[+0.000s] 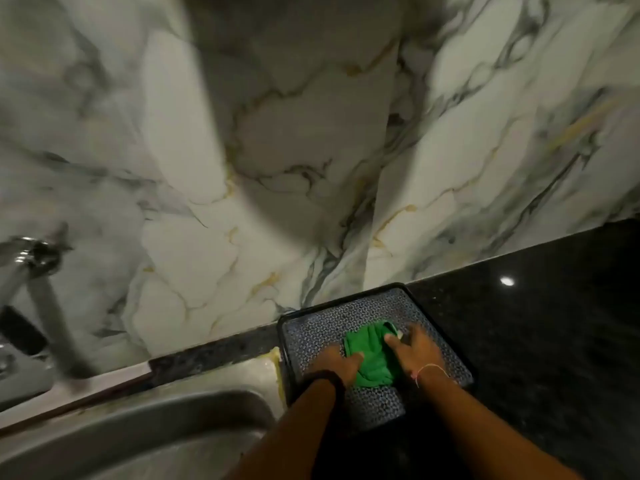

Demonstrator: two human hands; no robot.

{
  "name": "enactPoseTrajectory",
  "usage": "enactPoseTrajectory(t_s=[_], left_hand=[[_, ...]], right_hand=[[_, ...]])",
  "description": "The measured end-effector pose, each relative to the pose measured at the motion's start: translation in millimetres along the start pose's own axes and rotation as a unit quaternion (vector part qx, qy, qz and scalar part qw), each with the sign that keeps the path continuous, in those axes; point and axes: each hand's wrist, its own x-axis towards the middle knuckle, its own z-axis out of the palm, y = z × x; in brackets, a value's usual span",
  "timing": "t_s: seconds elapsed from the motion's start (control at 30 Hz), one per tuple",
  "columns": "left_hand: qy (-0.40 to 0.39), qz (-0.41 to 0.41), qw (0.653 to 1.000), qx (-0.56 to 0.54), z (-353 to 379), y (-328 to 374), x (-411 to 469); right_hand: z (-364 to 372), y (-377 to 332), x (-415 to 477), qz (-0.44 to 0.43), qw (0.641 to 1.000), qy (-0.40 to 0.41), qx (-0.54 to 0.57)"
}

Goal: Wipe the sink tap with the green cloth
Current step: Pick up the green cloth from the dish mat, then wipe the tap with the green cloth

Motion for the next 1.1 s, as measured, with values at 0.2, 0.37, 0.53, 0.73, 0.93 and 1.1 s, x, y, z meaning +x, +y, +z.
enactPoseTrajectory(t_s=[0.2, 0.37, 0.53, 0.73, 0.93, 1.1], left_hand=[[0.017, -0.009, 1.0, 0.017, 23.8, 6.6, 34.0], [0.027, -0.014, 0.997, -0.07, 22.2, 4.6, 36.0], [0.01, 0.015, 0.977, -0.212, -10.3, 5.2, 5.9], [-0.056, 0.089, 0.942, -0.319, -105.9, 1.3, -87.8], [0.054, 0.117, 0.938, -0.322, -234.8, -32.6, -194.7], [0.284, 0.219, 0.933, -0.02, -360.1, -51.2, -250.7]], right_hand=[[28.3, 14.2, 28.2, 0.053, 0.997, -0.027, 0.044], [25.0, 18.3, 33.7, 0.094, 0.98, -0.045, 0.171], [1.9, -5.2, -9.2, 0.125, 0.881, -0.203, 0.408], [-15.3, -85.6, -103.7, 0.055, 0.854, -0.299, 0.422], [2.0, -200.2, -229.2, -0.005, 0.847, -0.3, 0.439], [41.0, -272.3, -293.2, 0.017, 0.829, -0.254, 0.497]])
